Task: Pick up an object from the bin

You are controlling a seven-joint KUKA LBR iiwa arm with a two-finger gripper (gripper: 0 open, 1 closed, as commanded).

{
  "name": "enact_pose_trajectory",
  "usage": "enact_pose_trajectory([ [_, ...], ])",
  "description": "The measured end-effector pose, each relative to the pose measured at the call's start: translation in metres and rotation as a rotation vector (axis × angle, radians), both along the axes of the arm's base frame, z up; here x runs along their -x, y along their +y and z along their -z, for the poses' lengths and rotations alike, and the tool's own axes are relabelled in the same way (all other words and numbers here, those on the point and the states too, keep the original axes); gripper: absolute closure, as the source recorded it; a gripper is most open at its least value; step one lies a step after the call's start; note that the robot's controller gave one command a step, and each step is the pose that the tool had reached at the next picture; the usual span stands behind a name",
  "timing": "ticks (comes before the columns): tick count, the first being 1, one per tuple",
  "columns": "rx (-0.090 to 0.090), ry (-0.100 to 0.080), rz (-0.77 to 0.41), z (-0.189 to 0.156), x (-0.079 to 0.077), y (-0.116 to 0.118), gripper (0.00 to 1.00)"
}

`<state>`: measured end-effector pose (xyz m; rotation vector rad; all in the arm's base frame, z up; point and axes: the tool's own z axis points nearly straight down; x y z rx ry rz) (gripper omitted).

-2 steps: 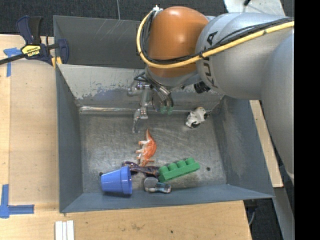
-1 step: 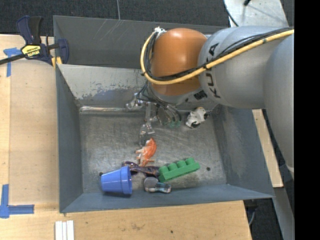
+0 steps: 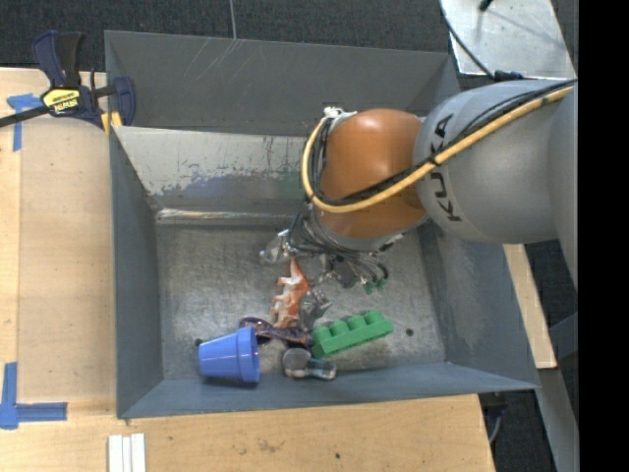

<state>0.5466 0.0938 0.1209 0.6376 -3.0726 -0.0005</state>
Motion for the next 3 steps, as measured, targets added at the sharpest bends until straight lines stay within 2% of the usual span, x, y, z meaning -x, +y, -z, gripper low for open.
enact_pose_trajectory([
  [1, -0.001, -0.007, -0.183, 0.0, -0.003, -0.008, 0.0],
  [2, -0.002, -0.007, -0.329, 0.035, -0.02, -0.019, 0.0],
  [3, -0.007, -0.025, -0.371, 0.043, -0.032, -0.016, 1.0],
])
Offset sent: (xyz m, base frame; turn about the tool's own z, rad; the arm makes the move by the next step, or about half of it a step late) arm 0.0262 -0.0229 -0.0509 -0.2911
